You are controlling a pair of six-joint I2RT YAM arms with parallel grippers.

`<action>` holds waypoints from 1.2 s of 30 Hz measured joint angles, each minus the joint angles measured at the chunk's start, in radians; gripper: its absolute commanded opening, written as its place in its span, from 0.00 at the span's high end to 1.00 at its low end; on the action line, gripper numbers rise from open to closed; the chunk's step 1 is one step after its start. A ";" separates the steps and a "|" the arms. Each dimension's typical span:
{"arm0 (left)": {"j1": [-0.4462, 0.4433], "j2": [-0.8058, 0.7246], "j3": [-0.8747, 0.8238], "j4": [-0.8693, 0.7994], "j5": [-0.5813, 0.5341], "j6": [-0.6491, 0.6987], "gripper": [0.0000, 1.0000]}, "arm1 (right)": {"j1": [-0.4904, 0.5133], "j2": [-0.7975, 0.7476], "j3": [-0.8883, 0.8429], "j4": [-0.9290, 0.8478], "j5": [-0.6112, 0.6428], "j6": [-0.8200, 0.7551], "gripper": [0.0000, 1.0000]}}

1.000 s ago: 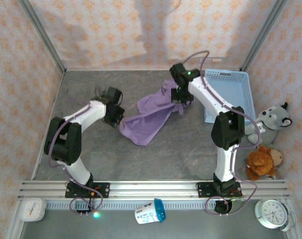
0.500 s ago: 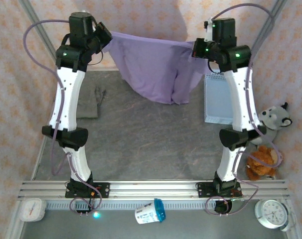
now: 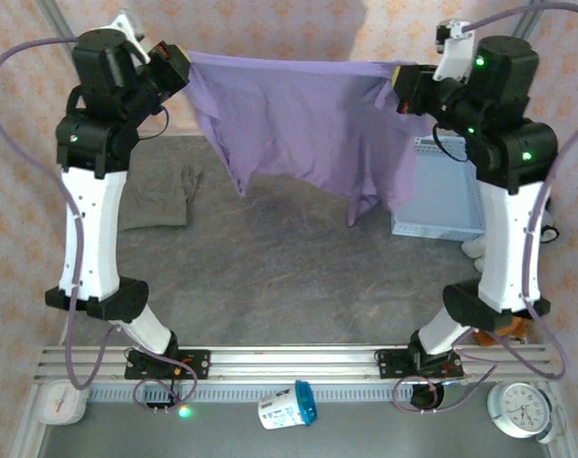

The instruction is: Fold and stack the mixed laundry pile

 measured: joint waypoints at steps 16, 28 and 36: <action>-0.002 -0.273 -0.062 0.122 0.037 0.016 1.00 | 0.002 -0.227 -0.084 0.188 -0.194 0.086 1.00; 0.008 -0.091 -0.378 0.132 -0.239 0.083 0.99 | 0.002 0.224 -0.160 0.213 -0.046 0.070 0.92; 0.046 0.694 0.209 -0.126 -0.383 0.118 0.00 | -0.050 0.943 0.347 0.042 0.076 0.123 0.04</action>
